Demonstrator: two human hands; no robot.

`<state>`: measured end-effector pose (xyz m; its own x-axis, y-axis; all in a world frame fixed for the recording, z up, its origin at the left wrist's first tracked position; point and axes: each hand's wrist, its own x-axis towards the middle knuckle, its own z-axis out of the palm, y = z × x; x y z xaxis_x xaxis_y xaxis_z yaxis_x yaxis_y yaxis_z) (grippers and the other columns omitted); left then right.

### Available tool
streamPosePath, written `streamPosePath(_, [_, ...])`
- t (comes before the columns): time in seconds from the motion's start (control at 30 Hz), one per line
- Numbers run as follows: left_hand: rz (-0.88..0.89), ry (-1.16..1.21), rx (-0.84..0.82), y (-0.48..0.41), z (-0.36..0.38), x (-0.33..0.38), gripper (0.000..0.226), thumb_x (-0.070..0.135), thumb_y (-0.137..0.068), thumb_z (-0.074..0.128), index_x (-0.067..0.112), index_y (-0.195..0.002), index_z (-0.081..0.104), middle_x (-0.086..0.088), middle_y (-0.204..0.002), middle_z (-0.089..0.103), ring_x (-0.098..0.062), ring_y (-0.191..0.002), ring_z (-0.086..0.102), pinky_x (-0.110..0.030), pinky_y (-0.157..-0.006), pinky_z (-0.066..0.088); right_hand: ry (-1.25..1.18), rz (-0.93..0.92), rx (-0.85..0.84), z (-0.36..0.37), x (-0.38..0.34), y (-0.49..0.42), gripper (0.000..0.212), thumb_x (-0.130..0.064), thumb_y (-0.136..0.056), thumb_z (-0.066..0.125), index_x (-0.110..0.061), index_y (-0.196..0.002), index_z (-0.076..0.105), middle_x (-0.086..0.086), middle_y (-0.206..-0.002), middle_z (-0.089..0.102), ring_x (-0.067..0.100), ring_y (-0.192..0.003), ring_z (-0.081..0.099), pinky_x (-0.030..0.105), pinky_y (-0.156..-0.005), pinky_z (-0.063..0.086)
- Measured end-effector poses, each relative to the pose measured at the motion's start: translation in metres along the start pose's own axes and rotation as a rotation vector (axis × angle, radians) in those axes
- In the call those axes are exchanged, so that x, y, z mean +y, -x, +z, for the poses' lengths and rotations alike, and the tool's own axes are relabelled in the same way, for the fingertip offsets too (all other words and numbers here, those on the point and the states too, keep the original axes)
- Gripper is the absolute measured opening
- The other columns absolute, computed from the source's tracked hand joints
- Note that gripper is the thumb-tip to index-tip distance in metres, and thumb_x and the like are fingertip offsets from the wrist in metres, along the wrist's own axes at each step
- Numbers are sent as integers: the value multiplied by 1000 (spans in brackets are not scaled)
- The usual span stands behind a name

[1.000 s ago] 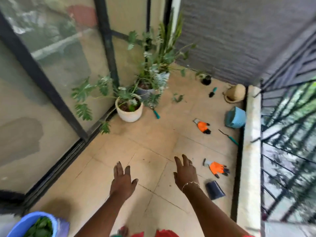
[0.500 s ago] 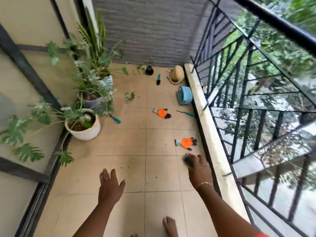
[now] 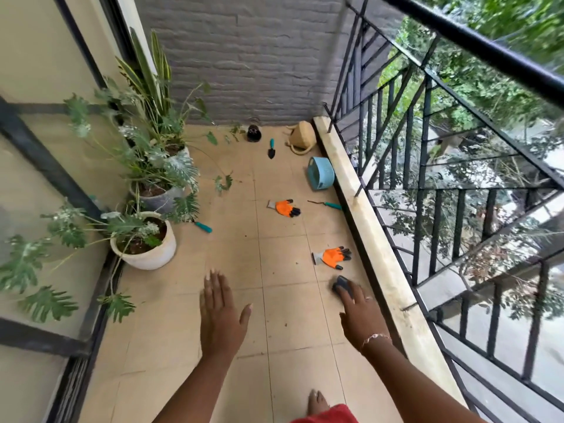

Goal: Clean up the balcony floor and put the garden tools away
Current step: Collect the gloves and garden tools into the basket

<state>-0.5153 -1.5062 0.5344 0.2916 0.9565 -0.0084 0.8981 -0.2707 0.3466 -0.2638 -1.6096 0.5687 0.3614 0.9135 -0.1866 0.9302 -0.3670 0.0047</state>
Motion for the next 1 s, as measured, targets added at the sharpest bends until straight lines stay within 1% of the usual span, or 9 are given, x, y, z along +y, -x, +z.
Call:
streamPosePath(0.07, [11,-16,4,-11,-5,6,84,61,-93,5,-5,-143,21,-26,-148,30,-36,-136,24,-39,-110,16,3,-31,0,-4,-9,-10,77,-28,-27,91,-15,-100,71,12,-106,68,27,-76,68,31,-57,56])
streamPosePath(0.2, [27,-48,13,-42,-4,15,83,60,-93,4,-4,-142,26,-24,-148,31,-35,-136,26,-33,-113,4,39,-128,-16,-6,-20,-37,81,-33,-16,92,-16,-93,74,11,-97,70,26,-71,70,30,-50,54])
streamPosePath(0.37, [12,-76,26,-98,-1,25,82,59,-94,6,-3,-143,25,-23,-149,30,-34,-137,24,-34,-114,4,22,-207,2,0,-5,-106,94,-28,-21,92,-15,-108,59,16,-105,67,30,-84,69,34,-60,57])
streamPosePath(0.53, [-25,-67,-10,-160,-4,49,80,59,-93,4,-1,-143,23,-22,-149,30,-33,-138,23,-34,-113,4,7,-221,32,-32,17,-182,80,-25,-26,92,-14,-101,70,16,-103,67,32,-86,68,35,-61,58])
streamPosePath(0.63, [-43,-71,24,-198,-4,66,79,58,-94,3,0,-144,22,-22,-150,30,-33,-139,22,-35,-113,5,1,-260,83,-42,37,-226,83,-20,-30,91,-13,-107,60,18,-104,65,34,-85,67,37,-60,57])
streamPosePath(0.73, [-67,-93,22,-234,-7,83,77,58,-95,7,0,-142,26,-25,-147,34,-36,-137,24,-40,-110,16,23,-273,121,-53,47,-266,80,-14,-28,90,-13,-103,64,18,-104,65,35,-81,67,37,-60,56])
streamPosePath(0.83, [-44,-119,28,-265,-6,87,76,54,-85,30,1,-140,28,-26,-145,36,-36,-136,25,-43,-105,21,13,-318,162,-63,40,-300,76,-11,-32,89,-14,-104,66,17,-107,64,34,-86,66,39,-64,56])
streamPosePath(0.9, [-46,-133,30,-287,-3,86,77,51,-80,33,2,-140,29,-26,-144,39,-36,-135,26,-46,-106,25,18,-344,187,-66,32,-323,73,-12,-35,88,-16,-104,66,15,-109,64,33,-89,66,38,-66,56])
streamPosePath(1.0, [-121,-81,-14,-319,4,81,76,50,-79,37,1,-136,34,-29,-137,45,-38,-130,30,-52,-95,45,26,-388,226,-69,22,-358,69,-9,-35,87,-16,-101,67,17,-109,64,33,-88,66,39,-67,56])
